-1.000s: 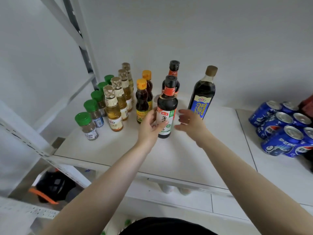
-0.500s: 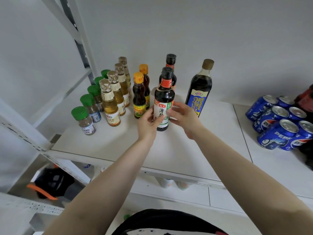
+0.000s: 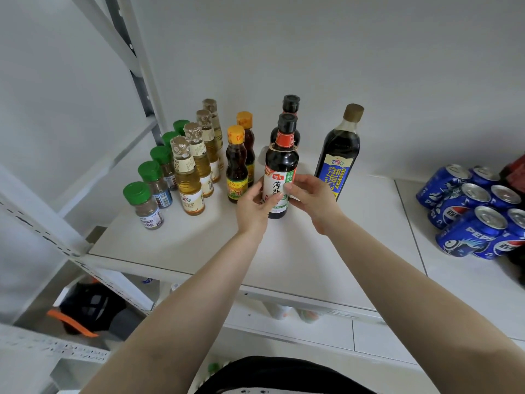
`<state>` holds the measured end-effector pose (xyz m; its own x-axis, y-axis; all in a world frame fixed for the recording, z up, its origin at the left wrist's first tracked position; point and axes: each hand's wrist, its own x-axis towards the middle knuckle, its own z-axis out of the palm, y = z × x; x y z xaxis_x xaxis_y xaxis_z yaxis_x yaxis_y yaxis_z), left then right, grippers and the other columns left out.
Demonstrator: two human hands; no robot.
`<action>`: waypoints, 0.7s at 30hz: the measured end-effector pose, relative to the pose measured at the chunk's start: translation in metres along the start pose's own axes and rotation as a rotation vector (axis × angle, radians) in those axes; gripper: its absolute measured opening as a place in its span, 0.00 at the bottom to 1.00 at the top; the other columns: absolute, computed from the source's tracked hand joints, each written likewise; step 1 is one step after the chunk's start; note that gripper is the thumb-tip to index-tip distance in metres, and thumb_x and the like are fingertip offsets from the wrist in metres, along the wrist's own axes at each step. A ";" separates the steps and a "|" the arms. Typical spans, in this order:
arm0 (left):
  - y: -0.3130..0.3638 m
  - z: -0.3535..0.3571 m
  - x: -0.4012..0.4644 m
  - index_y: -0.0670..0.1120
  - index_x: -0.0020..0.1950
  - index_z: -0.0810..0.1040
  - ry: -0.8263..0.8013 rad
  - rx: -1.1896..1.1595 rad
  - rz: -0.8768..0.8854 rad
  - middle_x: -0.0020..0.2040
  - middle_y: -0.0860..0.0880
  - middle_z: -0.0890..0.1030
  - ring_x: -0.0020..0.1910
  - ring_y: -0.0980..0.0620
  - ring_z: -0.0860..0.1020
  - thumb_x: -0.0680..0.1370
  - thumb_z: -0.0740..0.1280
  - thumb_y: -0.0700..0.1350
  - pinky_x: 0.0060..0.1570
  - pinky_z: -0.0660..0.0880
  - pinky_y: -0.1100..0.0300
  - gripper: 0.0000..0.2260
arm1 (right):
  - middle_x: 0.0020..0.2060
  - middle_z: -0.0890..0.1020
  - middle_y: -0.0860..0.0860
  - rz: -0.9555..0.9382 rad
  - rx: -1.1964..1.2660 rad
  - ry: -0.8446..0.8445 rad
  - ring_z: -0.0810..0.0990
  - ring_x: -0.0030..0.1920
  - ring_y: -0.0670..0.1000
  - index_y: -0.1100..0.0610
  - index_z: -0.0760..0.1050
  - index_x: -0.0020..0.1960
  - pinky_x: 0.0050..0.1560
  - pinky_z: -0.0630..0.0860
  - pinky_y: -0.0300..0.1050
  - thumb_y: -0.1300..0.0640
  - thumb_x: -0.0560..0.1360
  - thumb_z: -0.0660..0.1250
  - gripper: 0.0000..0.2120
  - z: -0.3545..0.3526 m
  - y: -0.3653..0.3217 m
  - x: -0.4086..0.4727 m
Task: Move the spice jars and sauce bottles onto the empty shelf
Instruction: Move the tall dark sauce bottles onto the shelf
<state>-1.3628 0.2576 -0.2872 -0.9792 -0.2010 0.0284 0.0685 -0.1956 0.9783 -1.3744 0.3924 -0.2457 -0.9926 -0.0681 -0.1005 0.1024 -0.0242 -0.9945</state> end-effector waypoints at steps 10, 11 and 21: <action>0.002 -0.001 0.002 0.47 0.65 0.76 -0.002 0.097 0.000 0.58 0.51 0.82 0.58 0.52 0.80 0.71 0.74 0.43 0.60 0.76 0.51 0.23 | 0.55 0.82 0.55 -0.025 -0.021 0.012 0.81 0.56 0.53 0.56 0.77 0.54 0.55 0.79 0.45 0.58 0.74 0.71 0.10 0.002 0.000 0.002; 0.003 -0.001 0.002 0.47 0.65 0.76 -0.005 0.100 -0.003 0.58 0.51 0.82 0.58 0.53 0.80 0.71 0.74 0.43 0.60 0.76 0.51 0.23 | 0.55 0.82 0.55 -0.027 -0.022 0.013 0.81 0.56 0.53 0.56 0.77 0.55 0.54 0.79 0.45 0.58 0.74 0.71 0.10 0.002 0.000 0.001; 0.008 -0.001 -0.001 0.47 0.67 0.74 -0.048 0.100 -0.011 0.58 0.52 0.81 0.58 0.54 0.79 0.72 0.73 0.41 0.58 0.76 0.56 0.23 | 0.55 0.82 0.53 -0.041 -0.065 0.040 0.81 0.53 0.49 0.58 0.76 0.60 0.50 0.78 0.40 0.57 0.74 0.71 0.15 0.004 -0.002 -0.004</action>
<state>-1.3608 0.2554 -0.2798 -0.9880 -0.1522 0.0253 0.0408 -0.0997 0.9942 -1.3708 0.3884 -0.2434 -0.9978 -0.0281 -0.0592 0.0581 0.0385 -0.9976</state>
